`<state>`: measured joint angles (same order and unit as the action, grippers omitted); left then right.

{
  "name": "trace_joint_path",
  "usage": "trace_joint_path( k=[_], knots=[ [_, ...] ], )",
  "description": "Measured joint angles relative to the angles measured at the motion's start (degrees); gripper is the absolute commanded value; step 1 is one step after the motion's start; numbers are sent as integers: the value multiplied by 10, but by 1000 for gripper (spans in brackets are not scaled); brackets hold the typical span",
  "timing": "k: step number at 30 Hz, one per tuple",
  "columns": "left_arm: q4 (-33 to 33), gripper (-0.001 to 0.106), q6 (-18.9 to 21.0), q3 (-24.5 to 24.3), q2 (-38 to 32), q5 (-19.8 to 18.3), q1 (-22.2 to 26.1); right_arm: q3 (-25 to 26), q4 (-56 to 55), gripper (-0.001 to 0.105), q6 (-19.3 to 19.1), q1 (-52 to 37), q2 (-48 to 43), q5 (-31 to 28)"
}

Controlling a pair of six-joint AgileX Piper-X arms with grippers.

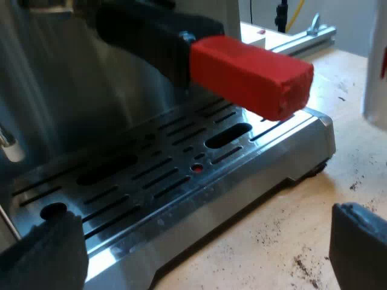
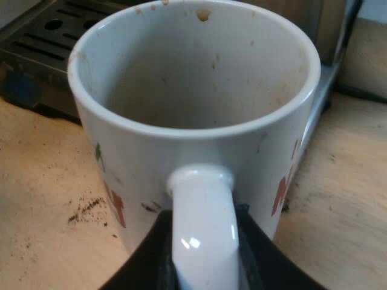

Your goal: Place mug into machine

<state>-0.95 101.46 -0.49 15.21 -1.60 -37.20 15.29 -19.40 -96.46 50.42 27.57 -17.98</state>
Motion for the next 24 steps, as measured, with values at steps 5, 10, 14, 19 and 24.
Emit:
trace_joint_path(
  k=[5,10,14,19,24],
  knots=[
    [2,82,0,0,0,0,0,0,96,0,0,15,99,-10],
    [2,82,0,1,0,0,0,0,247,0,0,15,230,-13],
    [2,82,0,1,0,0,0,0,367,0,0,15,318,-13],
    [2,82,0,1,0,0,0,23,447,0,-30,15,408,-22],
    [2,82,0,1,0,0,0,63,456,0,-38,15,467,-24]
  ],
)
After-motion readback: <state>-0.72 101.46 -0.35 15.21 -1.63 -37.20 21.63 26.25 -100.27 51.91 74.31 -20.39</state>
